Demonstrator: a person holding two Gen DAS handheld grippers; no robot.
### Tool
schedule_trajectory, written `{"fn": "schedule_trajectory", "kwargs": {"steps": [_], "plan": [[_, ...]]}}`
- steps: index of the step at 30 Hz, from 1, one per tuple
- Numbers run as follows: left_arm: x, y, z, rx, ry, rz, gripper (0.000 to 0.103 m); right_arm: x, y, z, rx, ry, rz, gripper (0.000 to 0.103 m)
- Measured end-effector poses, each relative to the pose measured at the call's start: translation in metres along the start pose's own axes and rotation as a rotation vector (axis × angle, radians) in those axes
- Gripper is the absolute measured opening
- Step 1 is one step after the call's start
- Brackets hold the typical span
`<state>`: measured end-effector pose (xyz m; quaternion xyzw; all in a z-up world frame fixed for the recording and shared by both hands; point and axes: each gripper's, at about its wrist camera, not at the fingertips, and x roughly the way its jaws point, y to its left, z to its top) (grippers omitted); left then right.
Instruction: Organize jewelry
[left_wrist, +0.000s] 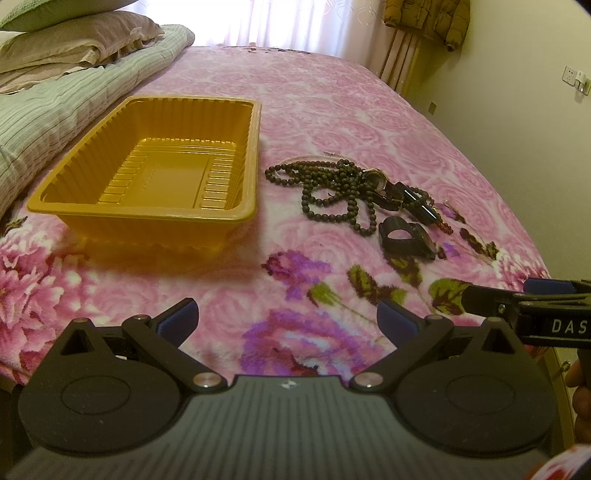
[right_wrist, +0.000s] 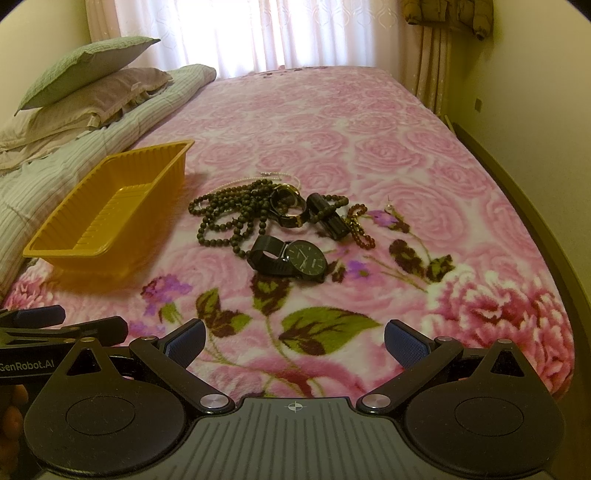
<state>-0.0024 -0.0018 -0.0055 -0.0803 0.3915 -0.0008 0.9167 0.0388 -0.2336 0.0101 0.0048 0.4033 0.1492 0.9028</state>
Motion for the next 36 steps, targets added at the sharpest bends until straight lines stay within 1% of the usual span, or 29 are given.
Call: {"fn": "schedule_trajectory", "kwargs": {"steps": [29,32,36], "plan": [[0.002,0.000,0.000,-0.006,0.004,-0.007,0.102,0.000,-0.001,0.001,0.003,0.000,0.002,0.103],[0.002,0.006,0.001,-0.043,0.001,-0.027,0.102,-0.002,0.001,-0.001,0.008,-0.005,0.007,0.103],[-0.001,0.030,0.007,-0.157,-0.010,-0.110,0.102,-0.003,0.003,0.002,0.022,-0.021,0.027,0.103]]}}
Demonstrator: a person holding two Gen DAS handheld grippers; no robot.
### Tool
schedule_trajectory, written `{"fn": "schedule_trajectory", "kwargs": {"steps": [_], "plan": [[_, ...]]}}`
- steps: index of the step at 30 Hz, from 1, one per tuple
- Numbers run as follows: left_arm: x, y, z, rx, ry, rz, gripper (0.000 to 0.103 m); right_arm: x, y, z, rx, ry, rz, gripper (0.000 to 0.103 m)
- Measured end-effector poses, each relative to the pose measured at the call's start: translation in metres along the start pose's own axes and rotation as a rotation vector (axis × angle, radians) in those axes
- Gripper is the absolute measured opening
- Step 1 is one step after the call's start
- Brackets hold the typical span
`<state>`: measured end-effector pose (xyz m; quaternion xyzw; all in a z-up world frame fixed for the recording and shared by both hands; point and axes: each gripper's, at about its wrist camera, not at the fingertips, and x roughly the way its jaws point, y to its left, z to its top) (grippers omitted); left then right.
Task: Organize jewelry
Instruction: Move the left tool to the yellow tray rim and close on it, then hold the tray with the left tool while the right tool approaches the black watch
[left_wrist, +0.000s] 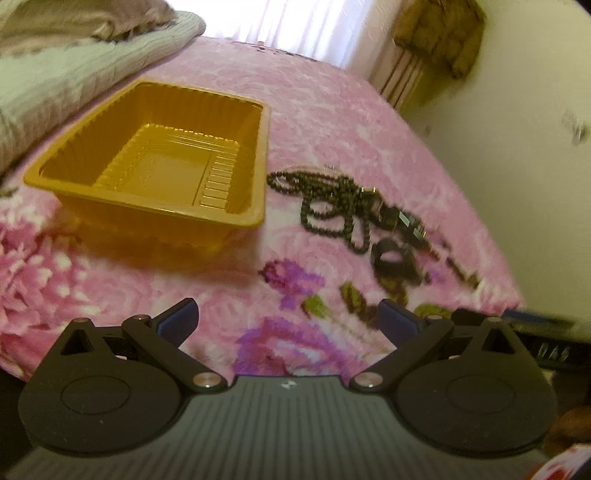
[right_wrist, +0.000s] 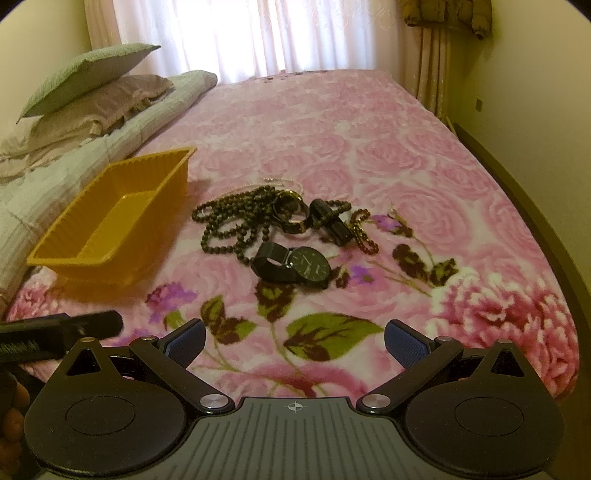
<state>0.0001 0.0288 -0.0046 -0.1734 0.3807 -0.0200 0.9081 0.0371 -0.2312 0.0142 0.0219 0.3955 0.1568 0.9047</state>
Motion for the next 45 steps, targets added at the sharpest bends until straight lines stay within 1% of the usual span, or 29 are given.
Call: {"fn": "schedule_trajectory", "kwargs": {"steps": [3,6,8,10,11,12,14,15,17,18,22,24,25,26,27,30,33,37,41,43,45], "plan": [[-0.008,0.022,0.010,-0.062,-0.032,-0.025,0.102,0.004,-0.003,0.004,0.007,-0.007,0.016,0.103],[-0.021,0.049,0.024,-0.104,-0.078,-0.017,0.102,0.006,-0.002,0.007,0.011,-0.017,0.021,0.103],[-0.029,0.068,0.035,-0.110,-0.122,0.016,0.102,0.008,-0.001,0.009,0.016,-0.019,0.025,0.103],[-0.037,0.090,0.049,-0.109,-0.169,0.074,0.098,0.010,0.001,0.011,0.016,-0.019,0.027,0.103],[-0.039,0.100,0.056,-0.109,-0.186,0.103,0.094,0.011,0.002,0.011,0.015,-0.017,0.028,0.103],[-0.040,0.112,0.063,-0.114,-0.193,0.126,0.092,0.012,0.003,0.011,0.013,-0.013,0.028,0.103],[-0.036,0.134,0.077,-0.128,-0.188,0.160,0.090,0.015,0.006,0.012,0.011,-0.008,0.028,0.103],[-0.033,0.146,0.084,-0.132,-0.184,0.167,0.086,0.017,0.007,0.012,0.012,-0.006,0.026,0.103],[-0.023,0.163,0.092,-0.130,-0.153,0.176,0.082,0.020,0.010,0.012,0.011,-0.001,0.025,0.103],[-0.018,0.171,0.094,-0.130,-0.133,0.172,0.077,0.022,0.012,0.012,0.008,0.002,0.024,0.103],[0.004,0.186,0.092,-0.114,-0.078,0.141,0.062,0.030,0.016,0.014,-0.005,0.026,0.012,0.103],[0.015,0.190,0.091,-0.115,-0.058,0.120,0.049,0.033,0.020,0.017,-0.027,0.035,0.009,0.103],[0.019,0.192,0.091,-0.118,-0.050,0.113,0.045,0.034,0.021,0.018,-0.035,0.032,0.005,0.103],[0.022,0.193,0.090,-0.123,-0.047,0.114,0.037,0.035,0.022,0.019,-0.037,0.029,0.004,0.103],[0.025,0.195,0.090,-0.127,-0.044,0.110,0.032,0.036,0.023,0.021,-0.035,0.028,0.004,0.103],[0.032,0.194,0.090,-0.134,-0.036,0.088,0.026,0.041,0.026,0.023,-0.041,0.033,0.005,0.103],[0.034,0.195,0.092,-0.142,-0.037,0.092,0.019,0.046,0.028,0.022,-0.042,0.046,0.008,0.103],[0.036,0.196,0.095,-0.135,-0.023,0.094,0.017,0.052,0.032,0.021,-0.043,0.058,0.016,0.103],[0.040,0.195,0.096,-0.117,0.003,0.096,0.017,0.050,0.032,0.021,-0.042,0.048,0.026,0.103],[0.044,0.196,0.097,-0.117,0.022,0.091,0.013,0.049,0.031,0.021,-0.037,0.045,0.025,0.103],[0.046,0.195,0.097,-0.114,0.028,0.098,0.007,0.048,0.028,0.021,-0.028,0.042,0.022,0.103]]}}
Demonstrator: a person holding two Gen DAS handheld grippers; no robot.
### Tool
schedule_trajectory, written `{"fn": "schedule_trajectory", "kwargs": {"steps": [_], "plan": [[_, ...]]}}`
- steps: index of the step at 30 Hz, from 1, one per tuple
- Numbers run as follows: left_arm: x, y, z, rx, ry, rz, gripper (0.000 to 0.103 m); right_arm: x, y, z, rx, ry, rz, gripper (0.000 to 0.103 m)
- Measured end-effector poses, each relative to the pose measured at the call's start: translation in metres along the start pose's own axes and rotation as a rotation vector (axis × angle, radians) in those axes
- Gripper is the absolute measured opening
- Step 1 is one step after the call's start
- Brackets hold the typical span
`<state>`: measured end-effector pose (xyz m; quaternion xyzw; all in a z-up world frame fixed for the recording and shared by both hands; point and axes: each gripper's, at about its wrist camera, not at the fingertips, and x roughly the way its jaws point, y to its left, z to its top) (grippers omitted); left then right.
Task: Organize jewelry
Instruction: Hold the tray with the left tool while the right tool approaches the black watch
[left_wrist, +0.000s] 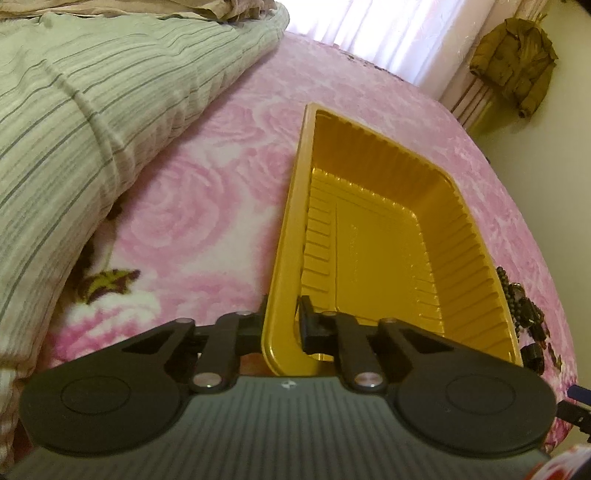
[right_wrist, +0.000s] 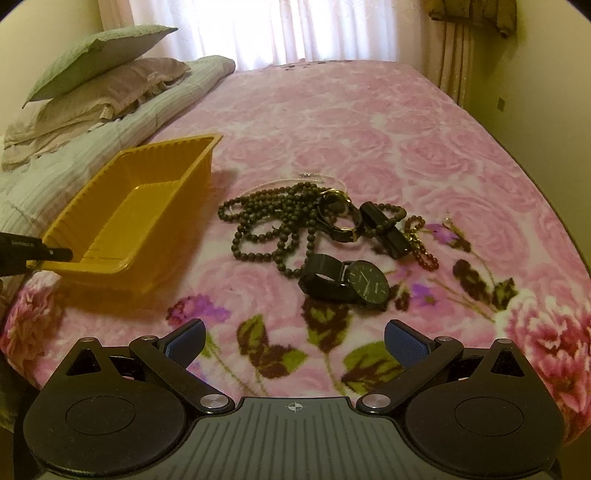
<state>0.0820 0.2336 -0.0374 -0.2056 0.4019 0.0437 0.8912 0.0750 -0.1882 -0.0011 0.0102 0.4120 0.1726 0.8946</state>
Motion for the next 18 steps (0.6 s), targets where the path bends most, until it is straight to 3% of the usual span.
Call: {"fn": "schedule_trajectory", "kwargs": {"steps": [7,18], "plan": [[-0.014,-0.022,0.003,0.092,-0.029,0.058,0.003,-0.002,-0.009,-0.002,0.023,-0.008,-0.004,0.103],[-0.046,-0.104,0.005,0.444,-0.110,0.275,0.003,0.006,-0.026,-0.004,0.008,-0.076,-0.001,0.102]]}}
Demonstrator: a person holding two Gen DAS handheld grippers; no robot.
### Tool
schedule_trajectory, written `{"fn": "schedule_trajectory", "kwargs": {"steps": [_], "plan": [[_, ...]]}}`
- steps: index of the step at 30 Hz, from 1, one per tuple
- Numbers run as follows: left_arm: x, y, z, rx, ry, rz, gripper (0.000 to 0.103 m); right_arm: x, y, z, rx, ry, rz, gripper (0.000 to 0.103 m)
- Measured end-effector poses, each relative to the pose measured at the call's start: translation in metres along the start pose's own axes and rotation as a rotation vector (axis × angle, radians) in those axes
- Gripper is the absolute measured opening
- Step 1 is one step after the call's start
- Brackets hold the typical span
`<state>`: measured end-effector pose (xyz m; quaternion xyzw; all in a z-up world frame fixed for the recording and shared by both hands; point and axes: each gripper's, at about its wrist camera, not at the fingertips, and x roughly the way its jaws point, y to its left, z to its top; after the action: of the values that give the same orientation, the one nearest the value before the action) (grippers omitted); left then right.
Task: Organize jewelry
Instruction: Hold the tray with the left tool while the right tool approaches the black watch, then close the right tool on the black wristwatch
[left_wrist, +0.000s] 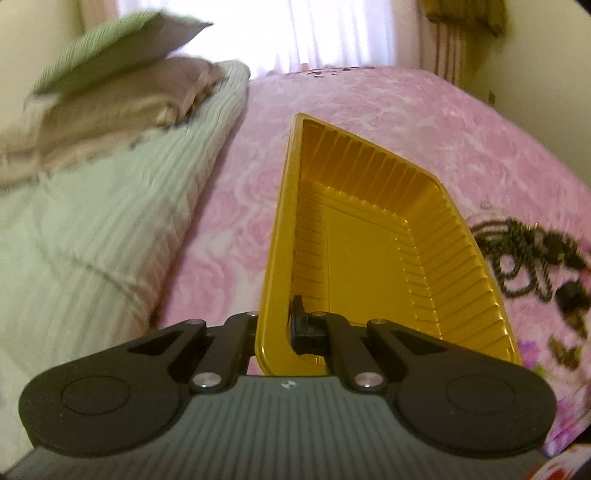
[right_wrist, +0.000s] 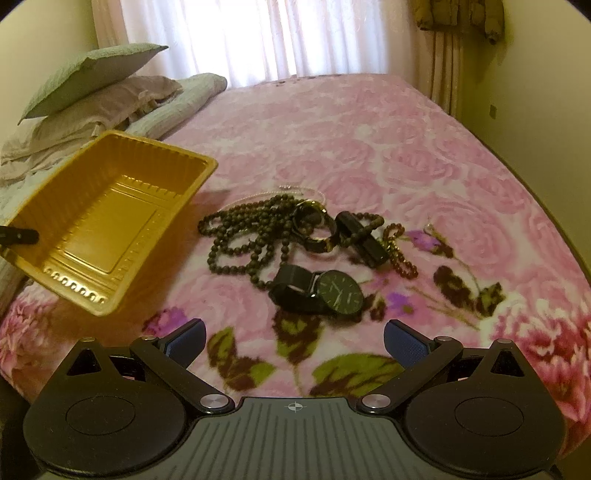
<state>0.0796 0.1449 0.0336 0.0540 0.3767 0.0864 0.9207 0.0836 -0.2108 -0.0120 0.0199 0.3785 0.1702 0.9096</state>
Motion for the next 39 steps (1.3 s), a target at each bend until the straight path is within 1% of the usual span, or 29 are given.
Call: {"fn": "schedule_trajectory", "kwargs": {"steps": [2,3,5,9,11,12,13,14,15,20,24,27,28,29,31,34,39], "plan": [[-0.004,-0.012,0.004,0.063,0.002,0.036,0.003,0.005,-0.004,0.002,-0.017,-0.006,-0.005,0.092],[-0.005,-0.018,0.005,0.093,0.003,0.053,0.003,0.009,-0.005,0.003,-0.028,-0.007,-0.003,0.090],[-0.005,-0.028,0.008,0.139,0.009,0.081,0.003,0.017,-0.011,0.005,-0.040,-0.006,-0.007,0.089],[-0.009,-0.040,0.010,0.168,0.014,0.113,0.003,0.030,-0.024,0.005,-0.066,0.007,-0.007,0.086],[-0.011,-0.046,0.011,0.186,0.014,0.123,0.003,0.037,-0.031,0.004,-0.093,0.025,0.002,0.083],[-0.012,-0.048,0.012,0.194,0.014,0.125,0.003,0.040,-0.034,0.004,-0.104,0.034,0.007,0.081],[-0.013,-0.049,0.012,0.197,0.014,0.125,0.002,0.043,-0.037,0.003,-0.111,0.044,0.011,0.077],[-0.013,-0.049,0.013,0.201,0.015,0.127,0.002,0.046,-0.040,0.003,-0.116,0.053,0.018,0.071],[-0.014,-0.050,0.014,0.205,0.015,0.131,0.002,0.049,-0.043,0.003,-0.123,0.055,0.028,0.069],[-0.015,-0.058,0.017,0.246,0.021,0.147,0.002,0.054,-0.050,0.010,-0.136,0.048,0.096,0.066],[-0.014,-0.062,0.019,0.271,0.029,0.151,0.002,0.059,-0.051,0.014,-0.139,0.046,0.116,0.064],[-0.014,-0.061,0.019,0.273,0.035,0.151,0.002,0.060,-0.051,0.015,-0.155,0.045,0.120,0.058],[-0.014,-0.061,0.019,0.272,0.036,0.152,0.002,0.060,-0.050,0.015,-0.154,0.046,0.125,0.054],[-0.014,-0.061,0.019,0.271,0.035,0.152,0.002,0.059,-0.050,0.014,-0.147,0.045,0.131,0.045],[-0.014,-0.061,0.019,0.273,0.035,0.152,0.002,0.058,-0.049,0.014,-0.133,0.043,0.109,0.041],[-0.014,-0.062,0.019,0.281,0.037,0.150,0.002,0.057,-0.047,0.015,-0.117,0.041,0.086,0.037],[-0.014,-0.063,0.019,0.305,0.042,0.142,0.002,0.053,-0.042,0.015,-0.117,0.042,0.061,0.036]]}}
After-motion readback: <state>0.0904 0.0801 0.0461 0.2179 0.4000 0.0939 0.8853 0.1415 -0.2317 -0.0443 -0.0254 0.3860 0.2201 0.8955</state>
